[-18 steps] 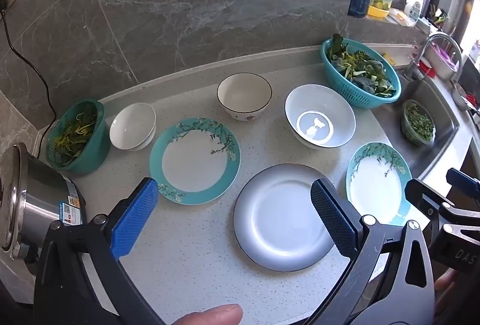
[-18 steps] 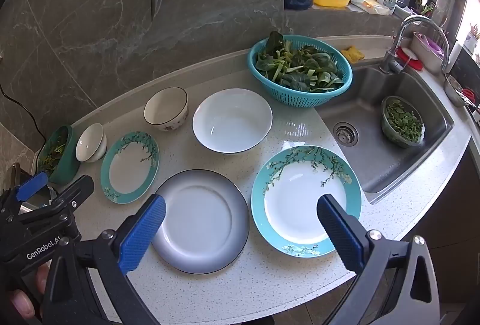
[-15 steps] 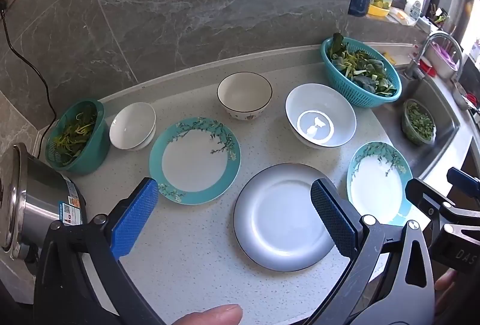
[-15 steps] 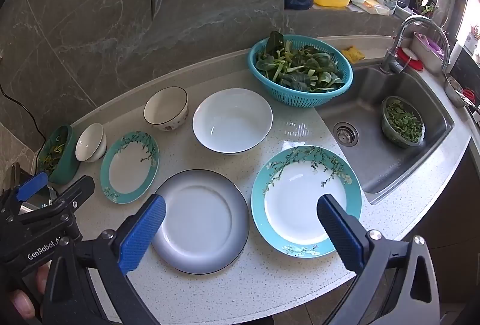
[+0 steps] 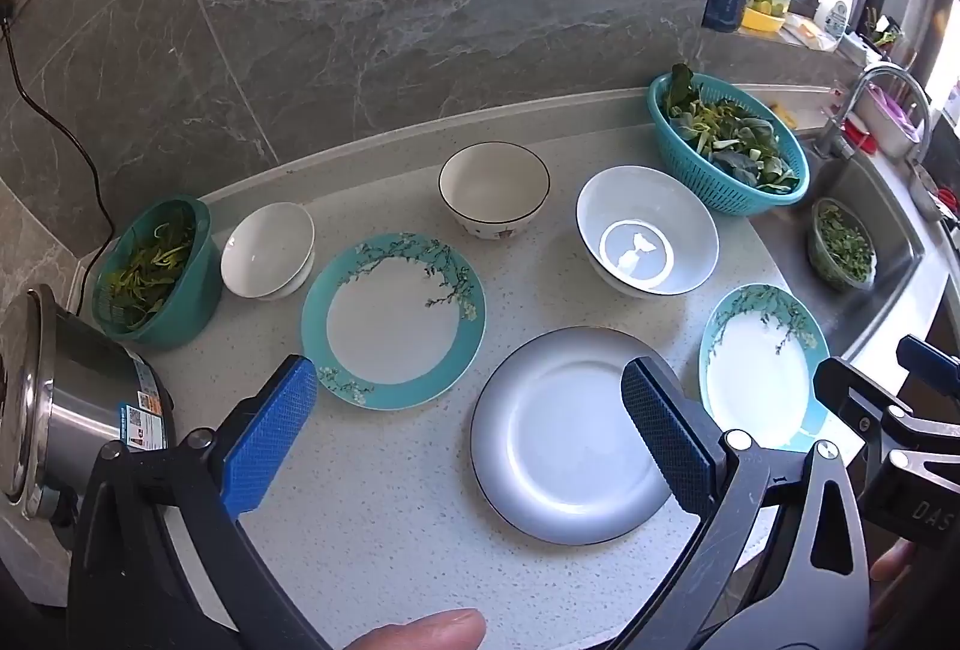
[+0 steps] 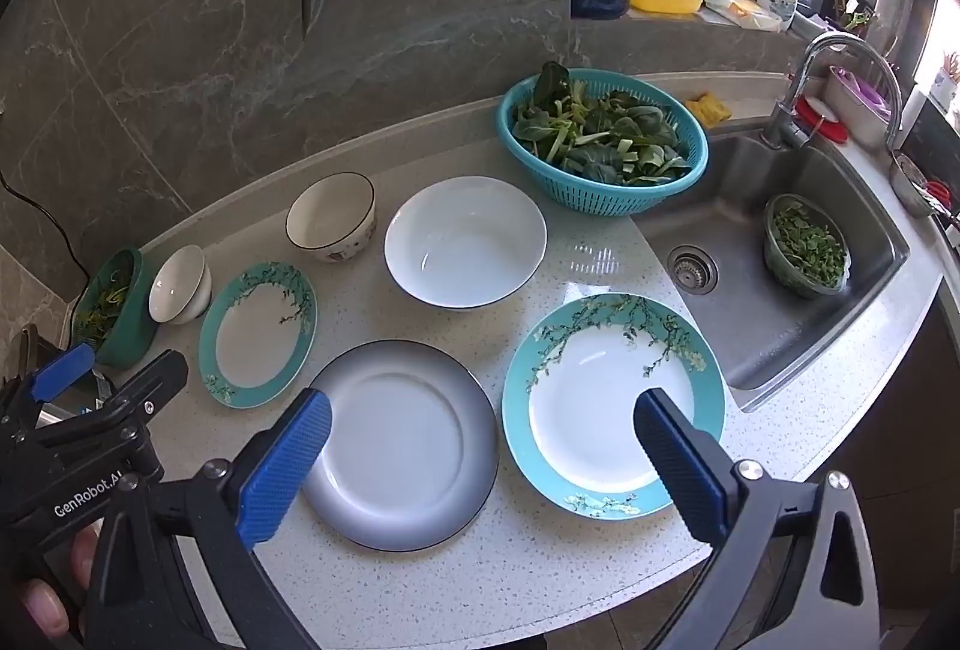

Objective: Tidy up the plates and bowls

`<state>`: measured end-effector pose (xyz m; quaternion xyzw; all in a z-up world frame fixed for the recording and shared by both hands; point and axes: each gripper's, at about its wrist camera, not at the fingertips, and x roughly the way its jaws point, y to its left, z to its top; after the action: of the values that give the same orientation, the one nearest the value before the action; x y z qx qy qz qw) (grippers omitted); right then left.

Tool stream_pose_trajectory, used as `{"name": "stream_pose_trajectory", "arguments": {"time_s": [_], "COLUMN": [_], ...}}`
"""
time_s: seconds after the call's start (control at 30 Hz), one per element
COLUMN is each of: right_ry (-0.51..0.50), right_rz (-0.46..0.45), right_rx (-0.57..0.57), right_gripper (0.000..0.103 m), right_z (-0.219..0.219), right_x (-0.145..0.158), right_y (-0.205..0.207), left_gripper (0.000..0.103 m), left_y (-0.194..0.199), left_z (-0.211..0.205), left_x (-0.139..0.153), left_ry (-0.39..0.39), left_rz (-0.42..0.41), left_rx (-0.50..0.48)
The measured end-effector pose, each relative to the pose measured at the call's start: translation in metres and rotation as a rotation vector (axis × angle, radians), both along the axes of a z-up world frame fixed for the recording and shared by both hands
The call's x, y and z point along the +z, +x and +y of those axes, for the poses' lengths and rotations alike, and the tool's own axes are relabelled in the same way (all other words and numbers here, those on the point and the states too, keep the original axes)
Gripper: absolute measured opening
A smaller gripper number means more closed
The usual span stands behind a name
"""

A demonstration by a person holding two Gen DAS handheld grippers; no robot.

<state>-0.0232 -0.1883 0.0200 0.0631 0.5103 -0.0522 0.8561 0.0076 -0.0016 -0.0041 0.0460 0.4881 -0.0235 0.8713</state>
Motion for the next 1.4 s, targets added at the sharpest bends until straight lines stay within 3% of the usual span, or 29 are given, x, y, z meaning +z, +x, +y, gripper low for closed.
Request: {"name": "stream_pose_trajectory", "arguments": {"time_s": [1.4], "right_ry": [-0.004], "right_rz": [0.005], "right_rx": [0.002], "right_gripper": [0.103], "right_z": [0.0006], "right_x": [-0.0012], "right_y": [0.0015], "left_gripper": [0.103], "left_y": [-0.0009], "left_z": [-0.0018], "left_x": [-0.0041], "left_ry": [0.006], "left_rz": [0.009], "left_rx": [0.002]}}
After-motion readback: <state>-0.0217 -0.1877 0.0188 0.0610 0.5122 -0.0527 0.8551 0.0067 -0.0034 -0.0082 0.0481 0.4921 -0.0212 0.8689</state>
